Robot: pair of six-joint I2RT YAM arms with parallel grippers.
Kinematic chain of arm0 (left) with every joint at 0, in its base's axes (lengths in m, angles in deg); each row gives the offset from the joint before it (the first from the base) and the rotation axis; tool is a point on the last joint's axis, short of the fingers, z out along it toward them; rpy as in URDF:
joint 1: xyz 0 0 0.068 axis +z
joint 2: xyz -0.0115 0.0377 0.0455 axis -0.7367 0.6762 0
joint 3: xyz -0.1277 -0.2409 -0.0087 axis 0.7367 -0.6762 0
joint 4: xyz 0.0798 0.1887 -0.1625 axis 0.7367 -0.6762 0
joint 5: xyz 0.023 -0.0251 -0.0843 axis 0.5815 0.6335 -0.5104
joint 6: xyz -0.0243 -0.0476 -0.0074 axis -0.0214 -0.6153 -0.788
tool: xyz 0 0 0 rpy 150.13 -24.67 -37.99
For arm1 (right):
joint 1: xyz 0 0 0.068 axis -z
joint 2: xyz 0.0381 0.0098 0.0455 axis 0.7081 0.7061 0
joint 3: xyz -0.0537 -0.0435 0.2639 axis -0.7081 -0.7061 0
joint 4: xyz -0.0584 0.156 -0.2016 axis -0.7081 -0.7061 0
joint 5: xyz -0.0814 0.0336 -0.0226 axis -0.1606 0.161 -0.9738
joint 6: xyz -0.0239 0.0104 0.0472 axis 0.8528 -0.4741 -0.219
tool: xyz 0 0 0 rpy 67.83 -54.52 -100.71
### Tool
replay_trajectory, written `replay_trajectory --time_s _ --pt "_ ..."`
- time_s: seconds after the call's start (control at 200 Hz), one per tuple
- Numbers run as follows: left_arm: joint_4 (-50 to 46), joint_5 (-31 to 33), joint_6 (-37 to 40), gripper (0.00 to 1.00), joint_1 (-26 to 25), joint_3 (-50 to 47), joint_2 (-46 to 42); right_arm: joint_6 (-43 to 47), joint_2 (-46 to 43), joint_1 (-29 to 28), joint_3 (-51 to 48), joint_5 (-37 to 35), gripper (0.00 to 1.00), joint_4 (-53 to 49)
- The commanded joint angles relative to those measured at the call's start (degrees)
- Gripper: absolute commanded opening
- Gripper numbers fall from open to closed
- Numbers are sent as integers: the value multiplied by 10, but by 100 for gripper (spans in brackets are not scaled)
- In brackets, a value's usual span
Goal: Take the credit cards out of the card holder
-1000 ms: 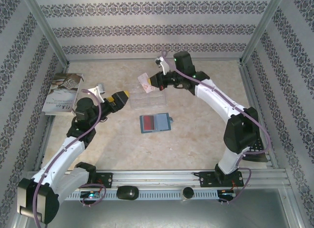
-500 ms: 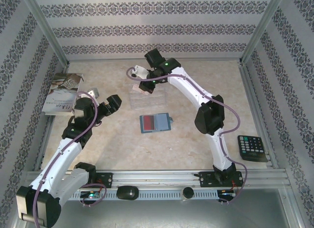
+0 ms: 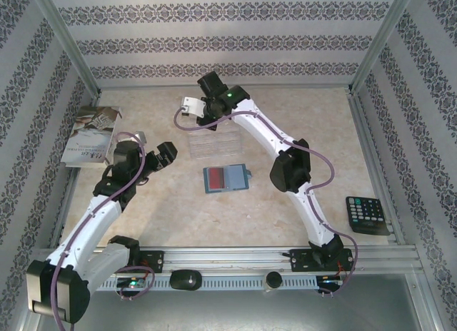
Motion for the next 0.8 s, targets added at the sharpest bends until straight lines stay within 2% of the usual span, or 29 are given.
replay_trajectory --time_s 0.0,0.165,0.36,0.55,0.794 --pt "-12 -2 11 100 11 4 11 30 8 -2 23 -2 0 -14" --pt "-7 -5 9 100 14 4 20 49 16 -2 23 -12 0 -13" --pt "-5 -7 10 100 16 4 24 58 -12 -8 -23 13 0 -15" --pt "-5 -10 7 100 19 3 28 70 -20 -14 -34 27 0 -46" --pt "0 -16 5 100 22 3 37 74 -13 -15 -37 23 0 -38"
